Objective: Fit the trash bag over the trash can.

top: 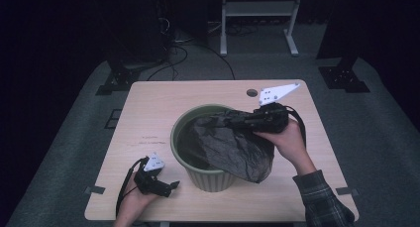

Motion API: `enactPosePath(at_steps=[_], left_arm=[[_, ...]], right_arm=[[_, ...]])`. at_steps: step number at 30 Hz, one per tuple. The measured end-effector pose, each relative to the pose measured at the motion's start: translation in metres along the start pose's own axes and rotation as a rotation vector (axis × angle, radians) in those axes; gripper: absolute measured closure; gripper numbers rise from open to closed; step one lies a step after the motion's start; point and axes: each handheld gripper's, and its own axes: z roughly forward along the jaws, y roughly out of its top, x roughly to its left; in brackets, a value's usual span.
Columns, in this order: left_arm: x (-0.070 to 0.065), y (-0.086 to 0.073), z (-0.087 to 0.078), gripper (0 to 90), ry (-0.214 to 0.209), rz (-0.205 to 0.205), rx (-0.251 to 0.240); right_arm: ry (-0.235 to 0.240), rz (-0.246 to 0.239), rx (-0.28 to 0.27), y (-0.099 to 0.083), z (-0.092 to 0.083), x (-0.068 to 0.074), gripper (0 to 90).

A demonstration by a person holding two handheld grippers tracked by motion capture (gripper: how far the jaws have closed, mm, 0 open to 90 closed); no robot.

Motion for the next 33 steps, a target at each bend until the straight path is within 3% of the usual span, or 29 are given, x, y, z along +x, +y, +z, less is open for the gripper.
enactPosePath(at_steps=[5, 13, 17, 22, 25, 33], left_arm=[[0.0, 0.005, -0.013, 0.0, -0.043, 0.029, -0.028], [-0.001, 0.015, -0.037, 0.0, -0.083, 0.059, -0.095], [-0.003, 0.023, -0.051, 0.0, -0.131, 0.069, -0.143], [-0.009, 0.033, -0.069, 0.0, -0.175, 0.113, -0.161], [-0.01, 0.038, -0.078, 0.0, -0.202, 0.12, -0.174], [-0.011, 0.062, -0.105, 0.0, -0.209, 0.162, -0.215]], right_arm=[[0.008, -0.007, 0.011, 0.008, 0.011, -0.001, 90.0], [0.014, 0.003, 0.003, 0.008, 0.01, -0.005, 90.0], [0.016, 0.0, 0.003, 0.008, 0.01, -0.005, 90.0], [0.02, 0.003, 0.0, 0.006, 0.012, -0.007, 90.0], [0.022, 0.002, 0.005, 0.007, 0.013, -0.007, 90.0], [0.025, 0.002, 0.0, 0.007, 0.014, -0.008, 90.0]])
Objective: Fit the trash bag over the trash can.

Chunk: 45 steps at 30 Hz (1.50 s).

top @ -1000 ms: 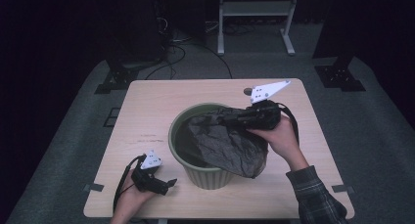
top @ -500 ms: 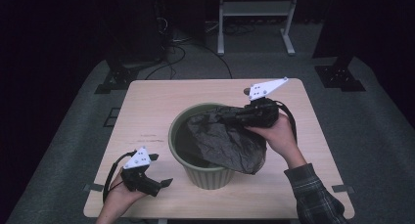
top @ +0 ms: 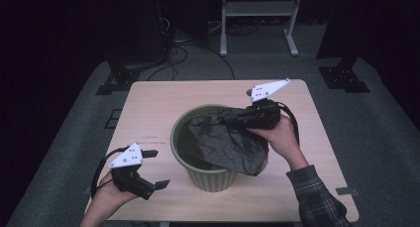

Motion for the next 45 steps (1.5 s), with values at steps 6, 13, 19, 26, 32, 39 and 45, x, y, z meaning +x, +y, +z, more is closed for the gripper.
enactPosePath(at_steps=[6, 13, 19, 26, 32, 39, 45], left_arm=[[0.0, 0.025, -0.012, 6.6, -0.018, 0.052, -0.043], [0.0, 0.059, -0.018, 16.9, -0.013, 0.109, -0.093], [0.009, 0.089, -0.006, 23.0, -0.02, 0.135, -0.114], [0.027, 0.11, 0.022, 28.8, -0.043, 0.15, -0.106], [0.039, 0.119, 0.047, 41.9, -0.054, 0.15, -0.075], [0.035, 0.116, 0.063, 52.5, -0.068, 0.173, -0.025], [0.028, 0.116, 0.073, 58.7, -0.082, 0.211, 0.022]], right_arm=[[0.002, -0.001, 0.005, 0.0, 0.0, 0.001, 90.0], [0.004, -0.001, 0.001, 0.0, -0.001, 0.004, 90.0], [0.015, -0.005, 0.003, 0.0, 0.0, 0.003, 90.0], [0.025, -0.003, 0.0, -0.001, -0.001, 0.003, 90.0], [0.041, -0.002, -0.012, -0.001, -0.002, 0.002, 90.0], [0.056, 0.0, -0.035, 0.004, 0.0, 0.0, 90.0], [0.067, -0.015, -0.061, 0.019, 0.005, 0.003, 90.0]])
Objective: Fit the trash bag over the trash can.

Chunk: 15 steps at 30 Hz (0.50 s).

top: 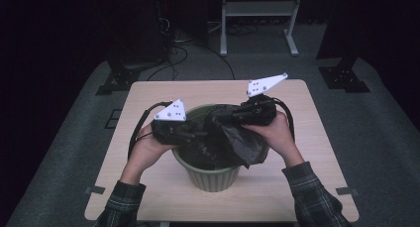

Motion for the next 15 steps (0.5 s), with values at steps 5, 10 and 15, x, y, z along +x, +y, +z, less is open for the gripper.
enactPosePath(at_steps=[5, 10, 15], left_arm=[[-0.007, 0.003, 0.006, 58.9, -0.019, 0.021, 0.017], [-0.008, 0.004, 0.003, 43.7, 0.032, 0.02, 0.015], [-0.001, 0.008, -0.005, 39.0, 0.049, 0.005, -0.016]], right_arm=[[0.011, -0.011, -0.006, 0.009, 0.01, 0.002, 90.0], [0.023, -0.017, 0.002, 0.01, 0.017, 0.003, 90.0], [0.034, -0.012, -0.001, 0.007, 0.016, 0.002, 90.0]])
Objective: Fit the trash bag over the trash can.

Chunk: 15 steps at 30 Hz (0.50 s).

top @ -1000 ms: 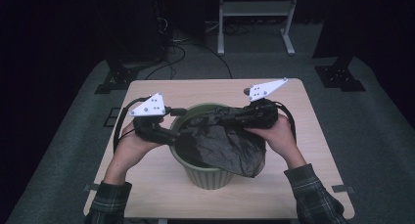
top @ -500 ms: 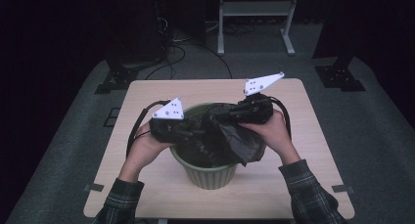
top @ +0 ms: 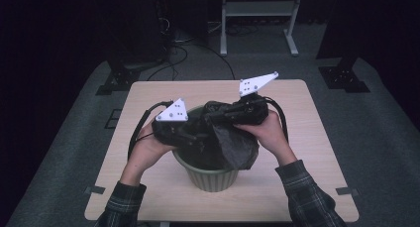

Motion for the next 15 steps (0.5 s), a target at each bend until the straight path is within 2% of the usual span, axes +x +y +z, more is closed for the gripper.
enactPosePath(at_steps=[1, 4, 5, 7, 8, 9, 15], left_arm=[[0.0, 0.001, 0.001, 41.3, -0.013, 0.002, 0.002], [-0.001, 0.004, 0.006, 55.9, -0.04, 0.014, 0.027], [-0.002, 0.004, 0.008, 64.3, -0.049, 0.012, 0.038], [-0.003, 0.003, 0.01, 75.5, -0.058, -0.005, 0.047], [-0.003, 0.003, 0.01, 79.7, -0.047, -0.024, 0.061], [-0.002, 0.001, 0.009, 81.5, -0.022, -0.037, 0.069], [0.007, -0.009, -0.003, 83.7, 0.044, -0.119, 0.035]], right_arm=[[0.004, 0.003, -0.001, -0.001, 0.0, 0.0, 90.0], [0.009, 0.002, 0.0, 0.0, 0.001, 0.0, 90.0], [0.009, 0.001, 0.0, 0.0, 0.002, 0.001, 90.0], [-0.005, -0.002, -0.001, -0.001, 0.001, 0.002, 83.3], [-0.003, 0.004, -0.002, -0.001, 0.0, 0.002, 80.5], [-0.008, 0.005, -0.003, -0.002, -0.003, 0.002, 75.8], [-0.061, 0.014, -0.032, -0.011, -0.035, 0.005, 69.0]])
